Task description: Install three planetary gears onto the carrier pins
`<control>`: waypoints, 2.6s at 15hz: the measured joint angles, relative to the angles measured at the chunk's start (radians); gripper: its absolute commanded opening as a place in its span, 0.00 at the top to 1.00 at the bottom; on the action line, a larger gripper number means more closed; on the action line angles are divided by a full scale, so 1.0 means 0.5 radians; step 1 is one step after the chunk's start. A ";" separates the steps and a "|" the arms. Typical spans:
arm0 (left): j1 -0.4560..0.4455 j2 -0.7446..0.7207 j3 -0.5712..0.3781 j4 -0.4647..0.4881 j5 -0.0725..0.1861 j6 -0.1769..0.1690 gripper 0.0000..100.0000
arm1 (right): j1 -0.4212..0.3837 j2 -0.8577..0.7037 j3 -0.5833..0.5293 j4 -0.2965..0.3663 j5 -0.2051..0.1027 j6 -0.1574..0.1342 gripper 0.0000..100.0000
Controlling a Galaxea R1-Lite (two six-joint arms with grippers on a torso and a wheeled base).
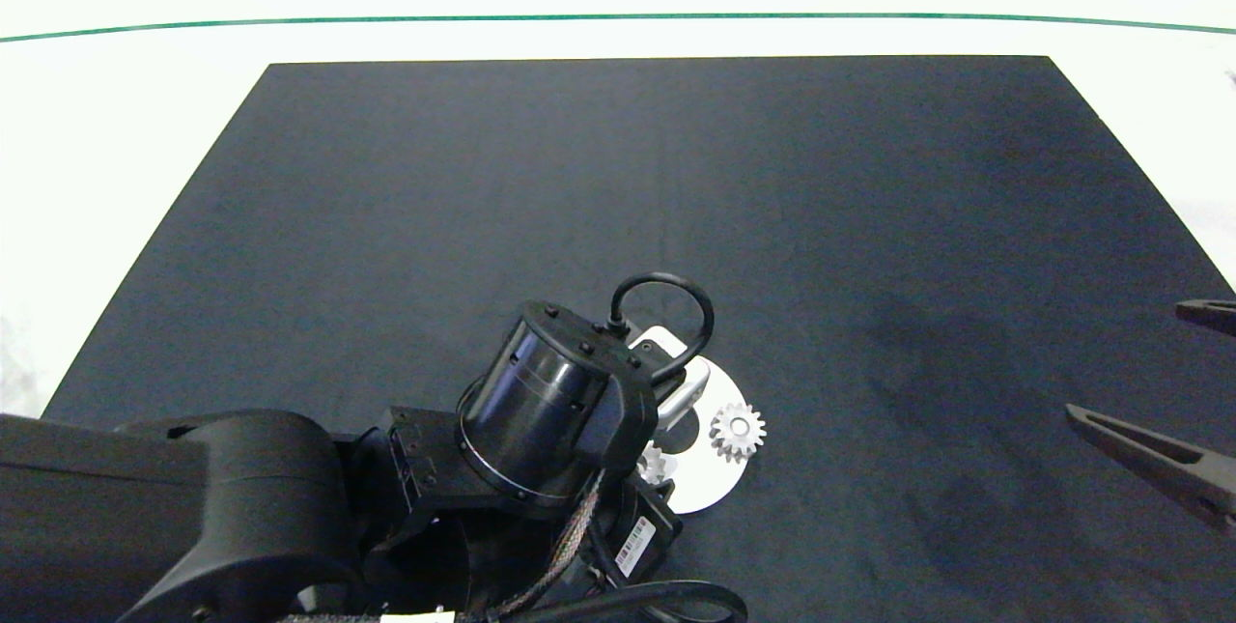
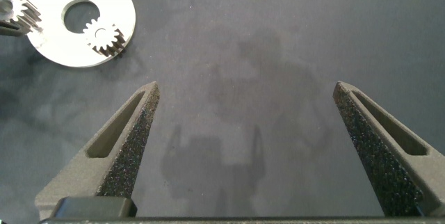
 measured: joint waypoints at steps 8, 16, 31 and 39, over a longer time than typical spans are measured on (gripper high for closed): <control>0.055 0.003 0.005 0.006 -0.001 0.029 0.78 | 0.025 -0.001 0.008 0.003 -0.002 -0.020 0.00; 0.056 -0.060 0.067 0.009 0.000 0.013 0.00 | 0.049 -0.001 0.022 0.003 -0.004 -0.033 0.00; 0.565 -0.661 0.030 0.441 0.002 -0.236 0.00 | 0.043 -0.075 0.047 -0.003 -0.024 -0.059 0.00; 0.620 -0.750 -0.131 0.642 0.002 -0.225 0.00 | 0.053 -0.069 0.059 0.000 -0.052 -0.059 0.00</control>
